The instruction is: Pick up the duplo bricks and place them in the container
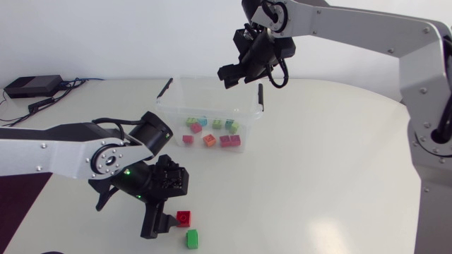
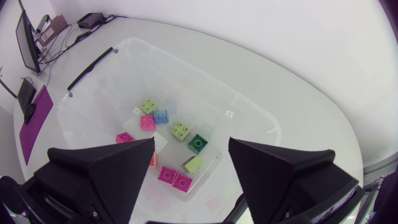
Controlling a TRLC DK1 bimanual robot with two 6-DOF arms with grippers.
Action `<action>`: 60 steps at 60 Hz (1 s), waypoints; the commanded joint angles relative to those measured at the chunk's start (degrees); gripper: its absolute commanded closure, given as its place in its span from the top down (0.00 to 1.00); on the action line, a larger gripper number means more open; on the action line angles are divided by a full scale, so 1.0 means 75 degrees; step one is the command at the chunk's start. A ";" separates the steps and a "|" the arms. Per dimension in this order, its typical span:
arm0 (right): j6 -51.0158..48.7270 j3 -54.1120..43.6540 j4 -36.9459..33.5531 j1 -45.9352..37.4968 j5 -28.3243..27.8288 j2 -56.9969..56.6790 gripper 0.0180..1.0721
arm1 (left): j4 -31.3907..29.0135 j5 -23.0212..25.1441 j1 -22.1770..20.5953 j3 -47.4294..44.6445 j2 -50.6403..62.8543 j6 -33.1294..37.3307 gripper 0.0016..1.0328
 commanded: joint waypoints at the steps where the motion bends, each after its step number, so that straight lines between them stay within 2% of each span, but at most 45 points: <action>1: -0.0061 -0.0680 0.0111 0.0125 -0.0001 -0.0684 0.95 | 0.0117 -0.0092 -0.0095 -0.0201 0.0420 -0.0217 0.89; 11: -0.0003 -0.2356 0.0392 0.0676 0.0011 -0.2160 0.95 | 0.0433 -0.0279 -0.0364 -0.0225 0.0818 -0.0498 0.87; 19: -0.0014 -0.3481 0.0591 0.1110 0.0022 -0.2992 0.95 | 0.0527 -0.0338 -0.0481 -0.0236 0.0865 -0.0627 0.81; 26: -0.0366 -0.4770 0.0907 0.1508 -0.0025 -0.3824 0.95 | 0.0539 -0.0338 -0.0505 -0.0236 0.0982 -0.0662 0.65; 30: -0.0741 -0.5579 0.1165 0.1731 -0.0048 -0.4305 0.95 | 0.0539 -0.0338 -0.0505 -0.0236 0.1052 -0.0709 0.39; 31: -0.0788 -0.5649 0.1165 0.1754 -0.0060 -0.4340 0.95 | 0.0539 -0.0338 -0.0505 -0.0236 0.1052 -0.0709 0.39; 32: -0.0940 -0.5872 0.1165 0.1848 -0.0189 -0.4469 0.95 | 0.0539 -0.0338 -0.0493 -0.0236 0.1052 -0.0709 0.32; 43: -0.1784 -0.7032 0.1072 0.2469 -0.0810 -0.5055 0.94 | 0.0457 -0.0361 -0.0317 -0.0248 0.0830 -0.0697 0.30; 47: -0.2018 -0.7302 0.0896 0.2949 -0.0810 -0.5020 0.90 | 0.0363 -0.0361 0.0023 -0.0178 0.0431 -0.0650 0.30; 51: -0.2241 -0.7501 0.0802 0.3512 -0.0786 -0.4727 0.90 | -0.0024 -0.0361 0.0527 0.0103 -0.0201 -0.0521 0.30; 55: -0.2299 -0.7501 0.0790 0.3735 -0.0704 -0.4516 0.90 | -0.0258 -0.0338 0.0773 0.0291 -0.0412 -0.0439 0.30; 57: -0.2346 -0.7395 0.0732 0.3957 -0.0693 -0.4199 0.90 | -0.0539 -0.0303 0.1159 0.0596 -0.0705 -0.0322 0.30; 60: -0.2381 -0.7325 0.0720 0.4051 -0.0693 -0.4047 0.90 | -0.0645 -0.0244 0.1312 0.0725 -0.0811 -0.0275 0.30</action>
